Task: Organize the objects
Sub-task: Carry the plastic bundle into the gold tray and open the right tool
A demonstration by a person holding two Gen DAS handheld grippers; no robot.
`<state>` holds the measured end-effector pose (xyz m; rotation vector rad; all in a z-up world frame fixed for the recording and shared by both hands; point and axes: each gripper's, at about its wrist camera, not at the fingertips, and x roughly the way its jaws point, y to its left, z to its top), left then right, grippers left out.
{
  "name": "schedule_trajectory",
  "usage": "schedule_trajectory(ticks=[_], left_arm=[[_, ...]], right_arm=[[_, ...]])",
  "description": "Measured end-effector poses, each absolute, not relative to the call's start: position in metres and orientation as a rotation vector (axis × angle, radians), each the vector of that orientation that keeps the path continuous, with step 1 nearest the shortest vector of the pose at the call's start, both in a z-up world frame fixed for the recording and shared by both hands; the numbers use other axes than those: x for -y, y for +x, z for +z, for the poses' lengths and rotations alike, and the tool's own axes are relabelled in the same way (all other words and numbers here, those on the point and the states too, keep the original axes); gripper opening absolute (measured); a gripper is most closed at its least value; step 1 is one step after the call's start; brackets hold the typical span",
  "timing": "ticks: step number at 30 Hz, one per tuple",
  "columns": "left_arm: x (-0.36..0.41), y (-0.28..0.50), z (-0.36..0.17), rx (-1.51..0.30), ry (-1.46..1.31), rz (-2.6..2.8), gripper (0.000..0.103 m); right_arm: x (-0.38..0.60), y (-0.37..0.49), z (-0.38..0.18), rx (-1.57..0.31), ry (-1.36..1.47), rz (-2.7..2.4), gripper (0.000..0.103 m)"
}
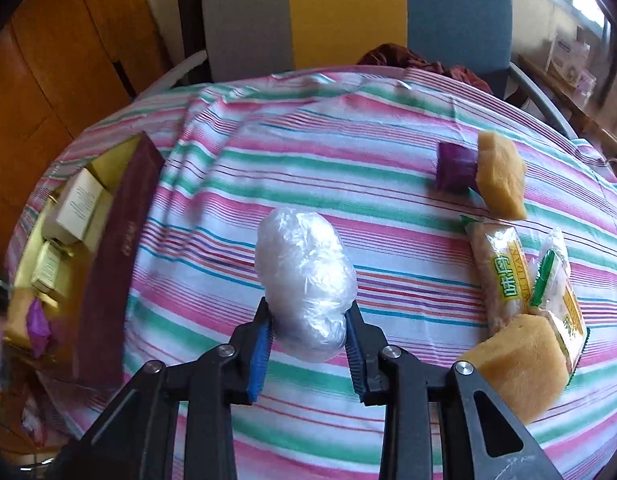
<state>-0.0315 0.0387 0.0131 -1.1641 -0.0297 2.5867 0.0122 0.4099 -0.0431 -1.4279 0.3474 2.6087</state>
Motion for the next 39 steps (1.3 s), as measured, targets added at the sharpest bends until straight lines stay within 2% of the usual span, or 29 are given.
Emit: schedule_trajectory(ticks=[12,16,27,29,33,34,37,39], left_arm=[[-0.014,-0.024,0.013,0.071,-1.188,2.650,0.072],[-0.006,-0.023,0.010,0.058,-1.209,2.673,0.072],[0.025,-0.030,-0.009,0.177,-1.301,2.666,0.072],[0.032,-0.030,-0.013,0.202,-1.315,2.663,0.067],[0.041,-0.029,-0.019,0.228,-1.331,2.658,0.066],[0.043,-0.029,-0.020,0.235,-1.330,2.660,0.066],[0.046,-0.030,-0.020,0.242,-1.328,2.670,0.066],[0.046,-0.032,-0.021,0.235,-1.330,2.674,0.066]], right_arm=[[-0.304,-0.011,0.007,-0.330,-1.435,2.891,0.034],[-0.265,-0.028,0.008,-0.399,-1.520,2.962,0.034],[-0.168,-0.097,-0.042,-0.306,-1.828,2.856,0.034],[-0.157,-0.112,-0.050,-0.304,-1.835,2.819,0.035],[-0.139,-0.129,-0.066,-0.366,-1.907,2.803,0.038],[-0.136,-0.131,-0.068,-0.397,-1.926,2.810,0.042],[-0.136,-0.125,-0.068,-0.440,-1.912,2.845,0.066],[-0.140,-0.118,-0.063,-0.431,-1.882,2.867,0.069]])
